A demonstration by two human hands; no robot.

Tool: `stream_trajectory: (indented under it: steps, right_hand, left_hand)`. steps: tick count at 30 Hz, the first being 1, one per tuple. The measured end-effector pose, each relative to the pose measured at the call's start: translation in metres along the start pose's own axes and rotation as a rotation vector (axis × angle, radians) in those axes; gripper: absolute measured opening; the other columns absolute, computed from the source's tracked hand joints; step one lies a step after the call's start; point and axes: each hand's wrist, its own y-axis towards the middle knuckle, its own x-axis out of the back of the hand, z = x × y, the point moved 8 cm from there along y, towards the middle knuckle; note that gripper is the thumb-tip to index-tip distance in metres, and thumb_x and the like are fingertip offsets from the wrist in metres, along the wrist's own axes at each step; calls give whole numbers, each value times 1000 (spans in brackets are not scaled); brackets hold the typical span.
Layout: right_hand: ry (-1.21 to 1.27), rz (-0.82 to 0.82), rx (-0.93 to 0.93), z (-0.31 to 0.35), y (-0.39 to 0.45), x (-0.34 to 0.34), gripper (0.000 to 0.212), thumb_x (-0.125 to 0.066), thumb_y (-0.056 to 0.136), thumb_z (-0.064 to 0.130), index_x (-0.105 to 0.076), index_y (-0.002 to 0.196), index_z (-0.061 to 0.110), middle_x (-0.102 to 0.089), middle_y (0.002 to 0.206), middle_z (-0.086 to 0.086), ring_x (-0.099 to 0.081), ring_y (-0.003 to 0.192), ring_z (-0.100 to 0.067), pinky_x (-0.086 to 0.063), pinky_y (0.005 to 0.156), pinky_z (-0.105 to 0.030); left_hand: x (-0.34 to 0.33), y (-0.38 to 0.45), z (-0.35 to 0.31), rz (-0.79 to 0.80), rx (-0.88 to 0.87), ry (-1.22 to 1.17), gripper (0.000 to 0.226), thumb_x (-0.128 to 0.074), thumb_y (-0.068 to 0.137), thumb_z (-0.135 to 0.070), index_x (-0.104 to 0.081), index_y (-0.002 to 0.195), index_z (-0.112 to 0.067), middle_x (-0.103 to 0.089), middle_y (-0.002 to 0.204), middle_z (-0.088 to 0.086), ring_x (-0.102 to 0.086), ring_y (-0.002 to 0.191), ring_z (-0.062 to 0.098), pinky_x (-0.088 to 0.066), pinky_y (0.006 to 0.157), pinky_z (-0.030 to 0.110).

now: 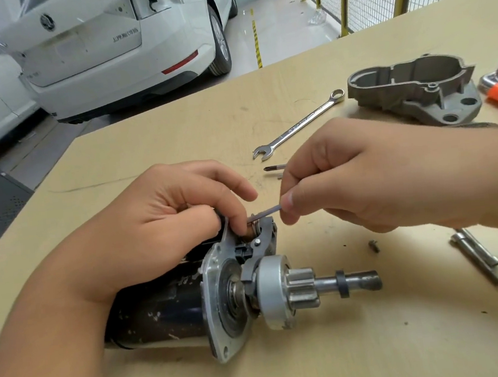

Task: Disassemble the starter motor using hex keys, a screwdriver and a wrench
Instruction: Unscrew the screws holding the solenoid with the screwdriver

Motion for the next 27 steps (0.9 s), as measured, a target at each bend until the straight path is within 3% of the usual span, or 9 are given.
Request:
stream_trajectory:
  steps: [3, 8, 14, 20, 27]
  right_hand:
    - [109, 24, -51, -6, 0, -2, 17, -68, 91, 13, -77, 77, 16, -29, 42, 0, -20, 36, -18, -24, 46, -19]
    - [188, 58, -70, -11, -1, -7, 19, -66, 90, 11, -75, 74, 12, -28, 42, 1, -19, 35, -16, -23, 45, -18]
    - [252, 100, -91, -14, -2, -11, 19, -64, 89, 15, -74, 74, 10, -26, 42, 0, -17, 35, -15, -21, 44, -15]
    - [292, 111, -105, -16, -2, -16, 21, -62, 91, 14, -74, 75, 9, -23, 44, -1, -16, 37, -16, -20, 43, -16]
    - [335, 122, -110, -15, -4, -15, 17, -64, 87, 14, -74, 75, 9, -23, 46, -1, -16, 36, -15, -20, 43, -15]
  left_hand:
    - [1, 0, -1, -18, -15, 15, 41, -52, 72, 2, -78, 69, -29, -74, 114, -4, -72, 101, 26, -57, 80, 51]
    - [3, -1, 1, -33, -34, 35, 36, -56, 75, 1, -79, 71, -26, -74, 115, -3, -71, 90, 38, -58, 76, 59]
    - [5, -1, 0, -49, -49, 1, 36, -55, 75, 3, -78, 70, -24, -75, 111, -1, -73, 103, 22, -58, 79, 42]
    - [5, -1, 7, -54, -11, -147, 31, -58, 82, -5, -77, 78, -29, -77, 103, 18, -74, 95, 37, -61, 81, 39]
    - [4, 0, 9, -35, -6, -154, 29, -58, 84, -6, -78, 80, -27, -77, 103, 18, -73, 95, 38, -61, 80, 34]
